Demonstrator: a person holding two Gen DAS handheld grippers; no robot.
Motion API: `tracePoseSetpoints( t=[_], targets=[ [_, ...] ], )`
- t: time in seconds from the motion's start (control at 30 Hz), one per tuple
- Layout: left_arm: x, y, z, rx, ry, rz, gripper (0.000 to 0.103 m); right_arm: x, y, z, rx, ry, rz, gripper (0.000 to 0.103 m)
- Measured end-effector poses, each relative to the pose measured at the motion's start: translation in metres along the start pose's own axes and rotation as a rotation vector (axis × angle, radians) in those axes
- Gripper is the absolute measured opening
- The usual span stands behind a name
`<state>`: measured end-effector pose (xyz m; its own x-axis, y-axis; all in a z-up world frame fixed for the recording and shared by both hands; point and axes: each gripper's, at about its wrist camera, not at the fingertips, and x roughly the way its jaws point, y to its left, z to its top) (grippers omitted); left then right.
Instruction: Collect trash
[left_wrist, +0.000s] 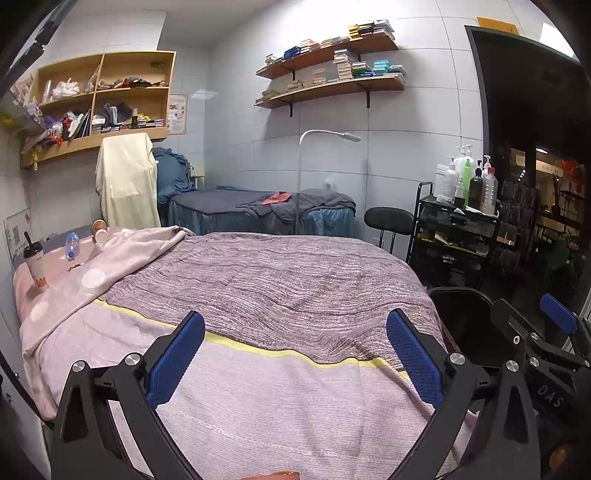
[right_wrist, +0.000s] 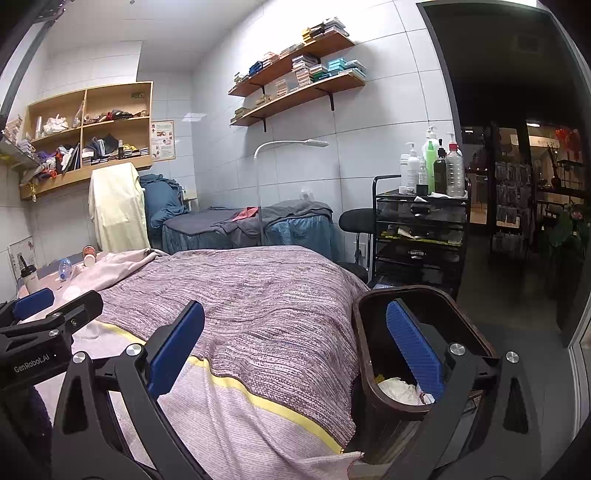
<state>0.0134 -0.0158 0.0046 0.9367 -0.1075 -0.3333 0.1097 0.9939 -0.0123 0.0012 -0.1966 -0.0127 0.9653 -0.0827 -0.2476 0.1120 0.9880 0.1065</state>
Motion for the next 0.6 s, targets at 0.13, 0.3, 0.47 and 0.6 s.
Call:
tracePoseSetpoints(
  t=[0.13,0.3,0.47,0.6],
  targets=[
    [0.0009,0.0000,-0.0001,0.001,0.000,0.001,0.097,0.0000,0.0005,-0.0008,0.000,-0.001,-0.001,0.097],
    [0.0012,0.0003,-0.0011,-0.004,0.002,-0.001,0.097,0.0000,-0.0006,-0.0004,0.001,0.001,-0.001,0.097],
    [0.0009,-0.0001,-0.0024,-0.006,0.007,-0.004,0.097,0.0003,-0.0002,-0.0011,0.001,0.002,-0.001,0.097],
    [0.0004,-0.0004,-0.0022,-0.009,0.007,-0.004,0.097,0.0002,-0.0004,-0.0011,0.003,0.002,-0.002,0.097]
  ],
)
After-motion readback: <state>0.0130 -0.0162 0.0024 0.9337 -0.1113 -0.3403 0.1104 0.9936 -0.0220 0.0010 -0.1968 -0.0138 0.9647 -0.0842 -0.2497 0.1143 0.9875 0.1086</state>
